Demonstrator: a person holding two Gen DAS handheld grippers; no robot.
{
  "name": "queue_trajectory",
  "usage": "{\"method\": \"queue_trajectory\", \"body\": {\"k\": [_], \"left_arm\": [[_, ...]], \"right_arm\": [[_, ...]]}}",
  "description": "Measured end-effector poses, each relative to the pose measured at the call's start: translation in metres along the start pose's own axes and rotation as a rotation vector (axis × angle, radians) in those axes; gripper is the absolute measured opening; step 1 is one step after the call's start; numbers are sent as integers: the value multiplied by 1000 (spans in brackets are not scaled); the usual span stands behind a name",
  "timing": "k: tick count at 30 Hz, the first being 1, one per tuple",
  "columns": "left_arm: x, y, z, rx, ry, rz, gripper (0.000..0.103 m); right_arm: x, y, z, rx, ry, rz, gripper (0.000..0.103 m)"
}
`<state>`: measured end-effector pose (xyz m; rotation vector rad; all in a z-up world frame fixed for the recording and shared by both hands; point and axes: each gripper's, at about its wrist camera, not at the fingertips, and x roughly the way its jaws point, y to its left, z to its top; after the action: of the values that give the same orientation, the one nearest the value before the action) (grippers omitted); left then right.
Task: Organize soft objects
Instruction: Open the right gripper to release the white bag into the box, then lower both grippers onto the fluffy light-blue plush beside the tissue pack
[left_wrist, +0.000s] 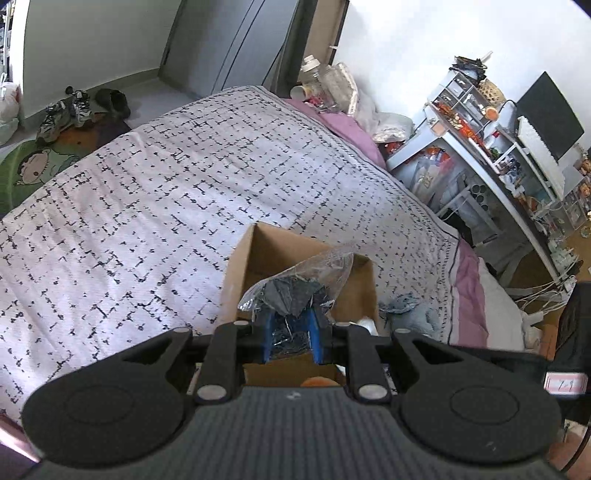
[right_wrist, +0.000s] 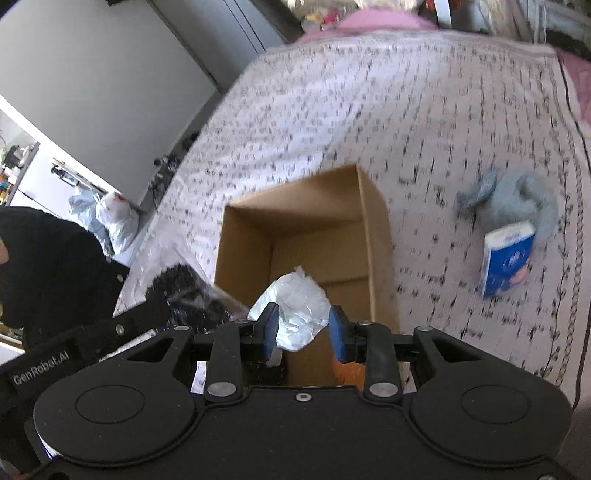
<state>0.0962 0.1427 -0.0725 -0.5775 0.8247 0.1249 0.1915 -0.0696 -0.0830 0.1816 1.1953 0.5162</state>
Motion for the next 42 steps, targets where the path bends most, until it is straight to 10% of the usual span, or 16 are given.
{"method": "queue_trajectory", "body": {"k": [24, 42], "left_arm": [[34, -30, -18, 20, 93, -10, 20], [54, -88, -31, 68, 142, 7, 45]], "right_arm": [[-36, -67, 6, 95, -59, -66, 42], [-69, -142, -9, 169, -110, -117, 64]]}}
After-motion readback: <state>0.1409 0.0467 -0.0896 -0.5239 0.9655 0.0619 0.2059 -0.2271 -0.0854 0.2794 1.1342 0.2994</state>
